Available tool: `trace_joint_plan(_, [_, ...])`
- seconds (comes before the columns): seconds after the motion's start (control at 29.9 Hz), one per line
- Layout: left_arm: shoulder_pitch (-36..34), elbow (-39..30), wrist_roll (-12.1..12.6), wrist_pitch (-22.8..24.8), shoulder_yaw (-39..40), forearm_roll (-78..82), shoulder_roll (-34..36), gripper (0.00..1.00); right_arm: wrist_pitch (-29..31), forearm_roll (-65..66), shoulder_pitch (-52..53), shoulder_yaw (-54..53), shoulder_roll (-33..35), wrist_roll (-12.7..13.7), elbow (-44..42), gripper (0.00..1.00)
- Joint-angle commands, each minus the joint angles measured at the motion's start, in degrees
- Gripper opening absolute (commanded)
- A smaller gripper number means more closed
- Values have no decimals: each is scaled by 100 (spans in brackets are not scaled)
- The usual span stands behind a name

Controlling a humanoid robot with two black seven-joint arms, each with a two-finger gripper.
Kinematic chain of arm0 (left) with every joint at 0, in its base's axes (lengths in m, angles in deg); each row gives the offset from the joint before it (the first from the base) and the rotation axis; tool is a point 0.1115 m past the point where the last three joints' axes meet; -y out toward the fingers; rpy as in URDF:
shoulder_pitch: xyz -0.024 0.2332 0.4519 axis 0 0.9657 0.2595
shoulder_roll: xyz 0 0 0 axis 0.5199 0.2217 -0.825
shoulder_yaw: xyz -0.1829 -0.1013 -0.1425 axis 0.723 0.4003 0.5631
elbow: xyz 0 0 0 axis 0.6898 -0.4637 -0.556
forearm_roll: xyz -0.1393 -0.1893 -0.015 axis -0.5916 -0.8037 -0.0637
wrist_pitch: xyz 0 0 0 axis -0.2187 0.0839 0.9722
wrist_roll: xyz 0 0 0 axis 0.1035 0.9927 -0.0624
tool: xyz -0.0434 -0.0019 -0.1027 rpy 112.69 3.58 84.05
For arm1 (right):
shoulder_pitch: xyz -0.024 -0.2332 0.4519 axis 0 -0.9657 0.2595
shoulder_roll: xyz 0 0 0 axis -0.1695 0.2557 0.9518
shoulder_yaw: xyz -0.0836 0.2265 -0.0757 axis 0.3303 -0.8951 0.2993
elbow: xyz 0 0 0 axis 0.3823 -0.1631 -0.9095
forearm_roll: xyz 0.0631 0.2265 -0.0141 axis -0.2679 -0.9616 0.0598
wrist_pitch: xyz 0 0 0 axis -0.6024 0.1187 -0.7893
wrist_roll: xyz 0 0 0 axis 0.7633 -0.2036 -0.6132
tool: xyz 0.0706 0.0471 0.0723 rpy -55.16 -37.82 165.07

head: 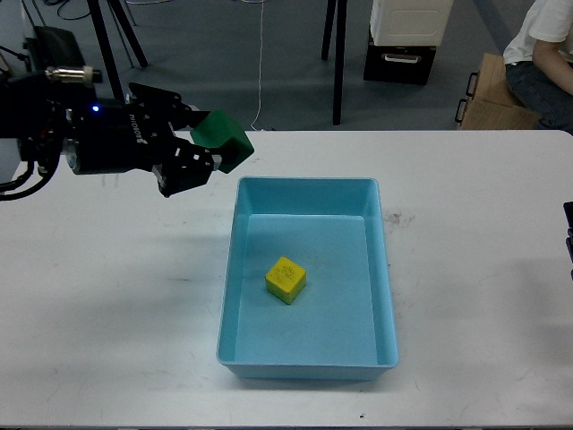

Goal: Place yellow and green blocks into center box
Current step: 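Lift the green cube with the left gripper toward the bin, then lower the green cube onto the yellow cube and open the left gripper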

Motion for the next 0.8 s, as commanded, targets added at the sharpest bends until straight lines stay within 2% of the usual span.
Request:
trace_joint_plan(0.0, [-53,21,0,911,-62,900,-686,11,-99,1,0,1,0,1,-128,99])
trace_joint_plan(0.1, [-61,29,0,1305,-281,1195,-1091,12,-135,1,9,1,0,1,-190,99])
trace_joint_plan(0.33, [-62,213,0,1305,-826,1195,-1513,14,-135,-8,9,1,0,1,-208,99])
trace_joint_plan(0.77, [26,952,0,1305,-1151,1195,-2103,17,-135,1,53,18,-26,1,-208,99])
